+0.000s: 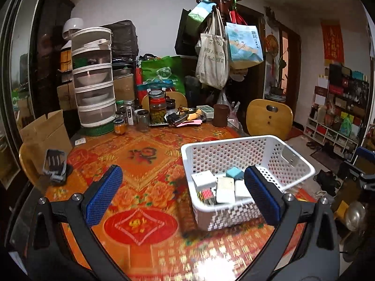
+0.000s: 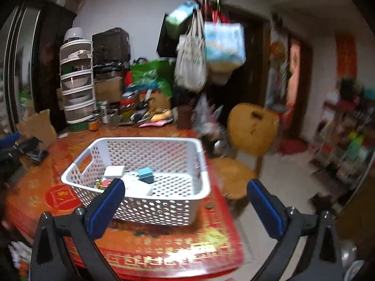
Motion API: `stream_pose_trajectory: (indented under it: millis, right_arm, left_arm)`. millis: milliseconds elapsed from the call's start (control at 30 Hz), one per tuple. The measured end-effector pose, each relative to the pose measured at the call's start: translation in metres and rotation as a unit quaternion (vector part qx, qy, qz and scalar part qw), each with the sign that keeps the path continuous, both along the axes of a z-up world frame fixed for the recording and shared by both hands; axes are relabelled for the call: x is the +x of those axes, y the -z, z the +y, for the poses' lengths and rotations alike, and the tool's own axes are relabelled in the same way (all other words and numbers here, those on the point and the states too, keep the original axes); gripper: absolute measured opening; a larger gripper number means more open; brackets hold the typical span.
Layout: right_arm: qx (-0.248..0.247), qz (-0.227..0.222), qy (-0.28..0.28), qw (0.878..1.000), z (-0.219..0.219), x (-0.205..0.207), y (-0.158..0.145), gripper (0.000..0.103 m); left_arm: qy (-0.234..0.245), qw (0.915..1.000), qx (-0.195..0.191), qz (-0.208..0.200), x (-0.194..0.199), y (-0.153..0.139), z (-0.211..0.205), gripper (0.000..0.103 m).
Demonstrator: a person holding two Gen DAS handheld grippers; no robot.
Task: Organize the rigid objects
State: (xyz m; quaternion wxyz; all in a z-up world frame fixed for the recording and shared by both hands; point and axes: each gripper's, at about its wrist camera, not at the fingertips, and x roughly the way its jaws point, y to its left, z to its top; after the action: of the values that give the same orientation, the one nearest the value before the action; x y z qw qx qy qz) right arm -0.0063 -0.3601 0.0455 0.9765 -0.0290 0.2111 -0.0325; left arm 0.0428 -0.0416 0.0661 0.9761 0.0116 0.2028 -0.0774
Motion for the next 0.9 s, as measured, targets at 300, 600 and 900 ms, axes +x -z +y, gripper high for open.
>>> stream_pose_trajectory:
  millis: [300, 600, 900]
  right_arm:
    - [0.068, 0.031, -0.057, 0.996, 0.02, -0.028, 0.016, 0.103]
    - [0.086, 0.06, -0.047, 0.993, 0.012, -0.028, 0.039, 0.103]
    - [0.08, 0.061, -0.039, 0.994, 0.008, -0.029, 0.038, 0.103]
  left_arm:
    - [0.011, 0.9985, 0.03, 0.045, -0.053, 0.027, -0.028, 0.102]
    - [0.011, 0.9948, 0.029, 0.097, -0.042, 0.053, -0.043, 0.102]
    - [-0.011, 0.9954, 0.024, 0.092, -0.042, 0.047, -0.034, 0.102]
